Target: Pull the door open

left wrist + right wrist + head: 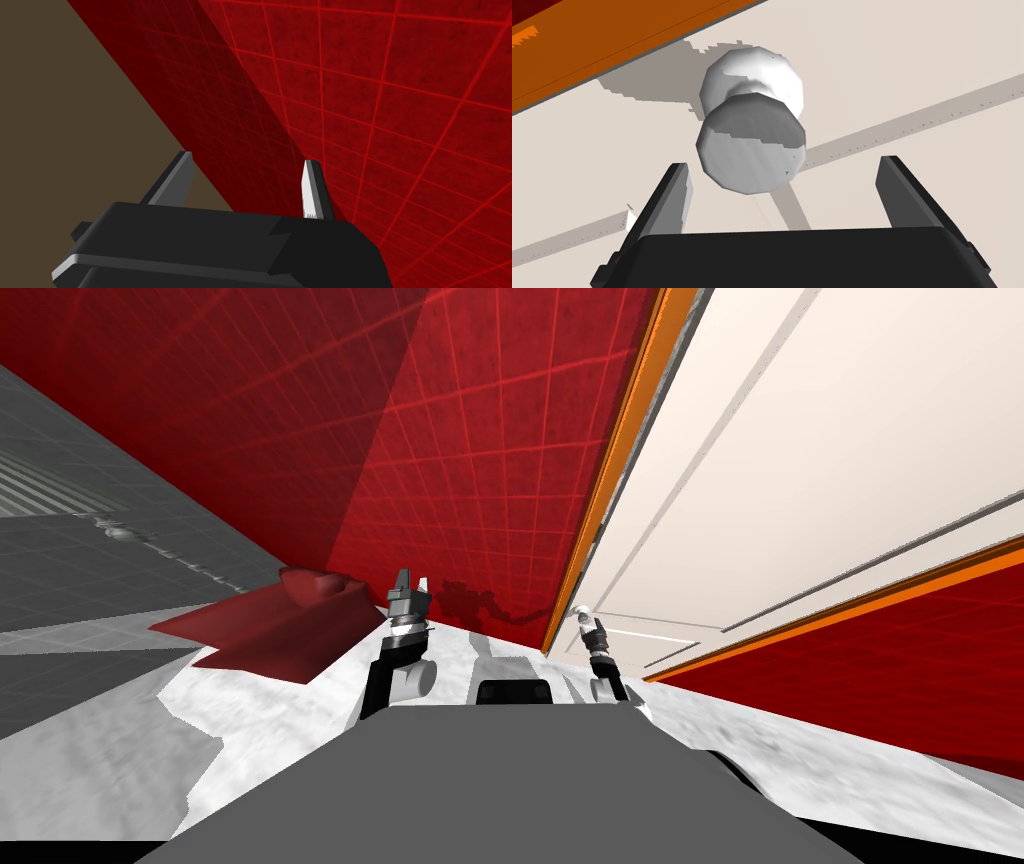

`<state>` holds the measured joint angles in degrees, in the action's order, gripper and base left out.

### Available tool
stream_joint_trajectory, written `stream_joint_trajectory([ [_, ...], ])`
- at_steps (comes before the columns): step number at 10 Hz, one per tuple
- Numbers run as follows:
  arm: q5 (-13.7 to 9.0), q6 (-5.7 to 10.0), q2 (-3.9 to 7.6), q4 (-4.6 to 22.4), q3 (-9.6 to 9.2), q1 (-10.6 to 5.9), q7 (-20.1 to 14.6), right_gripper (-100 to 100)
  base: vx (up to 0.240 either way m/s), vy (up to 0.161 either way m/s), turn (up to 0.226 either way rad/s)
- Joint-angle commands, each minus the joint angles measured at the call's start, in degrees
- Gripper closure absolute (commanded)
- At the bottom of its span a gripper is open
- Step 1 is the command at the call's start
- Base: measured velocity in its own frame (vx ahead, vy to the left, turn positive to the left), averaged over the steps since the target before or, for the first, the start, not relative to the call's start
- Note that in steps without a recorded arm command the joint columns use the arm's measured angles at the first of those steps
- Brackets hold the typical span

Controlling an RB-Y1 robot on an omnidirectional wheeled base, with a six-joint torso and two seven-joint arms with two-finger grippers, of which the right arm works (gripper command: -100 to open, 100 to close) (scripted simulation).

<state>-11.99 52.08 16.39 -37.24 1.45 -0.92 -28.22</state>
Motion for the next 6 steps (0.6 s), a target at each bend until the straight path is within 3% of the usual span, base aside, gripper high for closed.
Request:
stream_joint_trajectory([
  [1, -1.2, -0.32, -0.26, 0.0, -0.63, -0.40, -2.9, -100, -0.056, -0.011, 0.028],
  [6, -3.9, -0.98, -0.83, 0.0, -2.00, -1.16, -10.4, -100, -0.051, -0.006, 0.013],
])
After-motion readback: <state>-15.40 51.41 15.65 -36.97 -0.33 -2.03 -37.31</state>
